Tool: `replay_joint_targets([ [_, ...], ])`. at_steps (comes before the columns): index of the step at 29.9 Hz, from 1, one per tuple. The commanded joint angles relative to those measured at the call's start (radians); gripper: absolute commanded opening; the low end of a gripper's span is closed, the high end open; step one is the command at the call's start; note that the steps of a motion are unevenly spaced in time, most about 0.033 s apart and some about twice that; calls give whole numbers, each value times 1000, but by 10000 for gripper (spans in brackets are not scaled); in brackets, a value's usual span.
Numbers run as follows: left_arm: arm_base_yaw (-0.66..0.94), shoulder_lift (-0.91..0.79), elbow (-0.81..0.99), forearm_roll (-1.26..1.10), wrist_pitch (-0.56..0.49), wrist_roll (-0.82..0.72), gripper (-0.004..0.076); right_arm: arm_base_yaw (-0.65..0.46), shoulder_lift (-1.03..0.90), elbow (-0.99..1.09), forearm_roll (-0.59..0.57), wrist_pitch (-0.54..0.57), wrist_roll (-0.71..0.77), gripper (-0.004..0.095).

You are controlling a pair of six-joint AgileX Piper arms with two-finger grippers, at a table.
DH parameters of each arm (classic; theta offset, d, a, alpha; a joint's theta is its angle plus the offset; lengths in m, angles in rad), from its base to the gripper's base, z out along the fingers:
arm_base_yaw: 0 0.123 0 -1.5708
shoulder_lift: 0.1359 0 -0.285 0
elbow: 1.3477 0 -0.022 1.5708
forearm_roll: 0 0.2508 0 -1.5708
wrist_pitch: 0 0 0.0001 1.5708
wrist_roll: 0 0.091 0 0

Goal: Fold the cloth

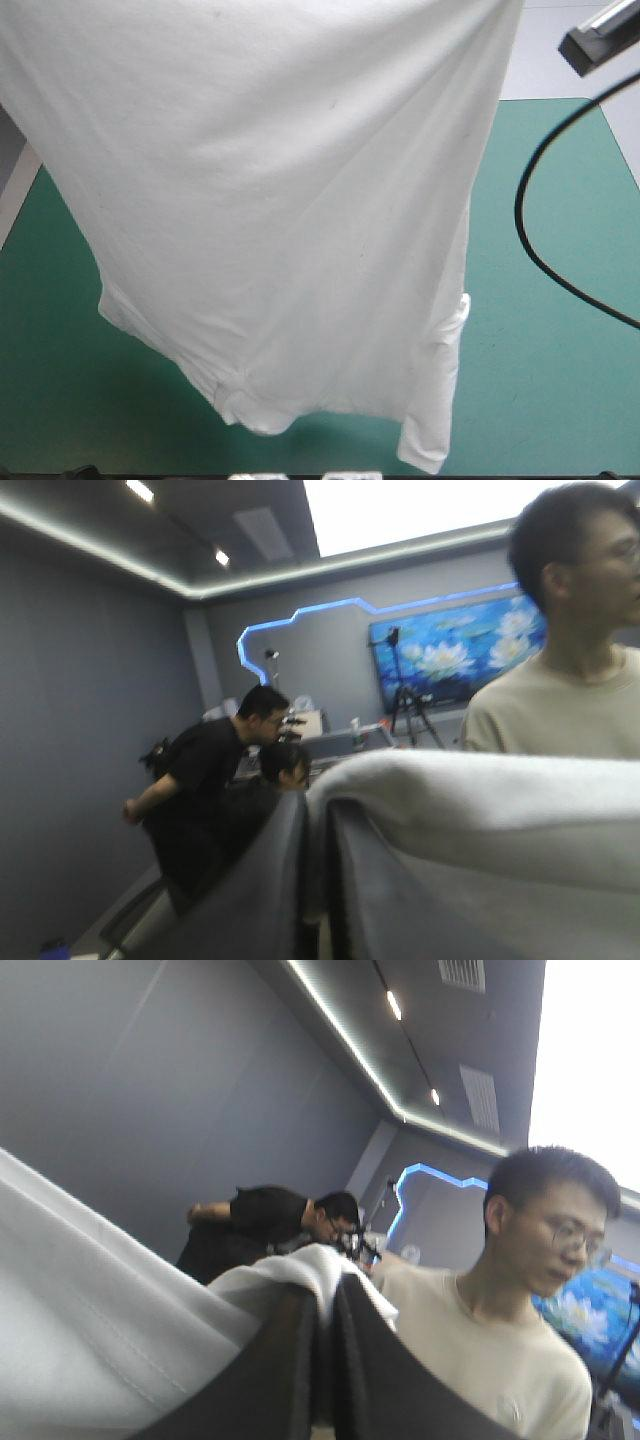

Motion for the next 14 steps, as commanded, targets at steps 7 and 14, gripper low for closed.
replay_joint_targets([
  [7, 102, 231, 24, 137, -203, -266, -17, -8, 128, 170, -177, -179, 129, -18],
  [14, 321, 335, 24, 0, -616, -376, -17, -8, 240, 182, -183, -496, 121, -17],
])
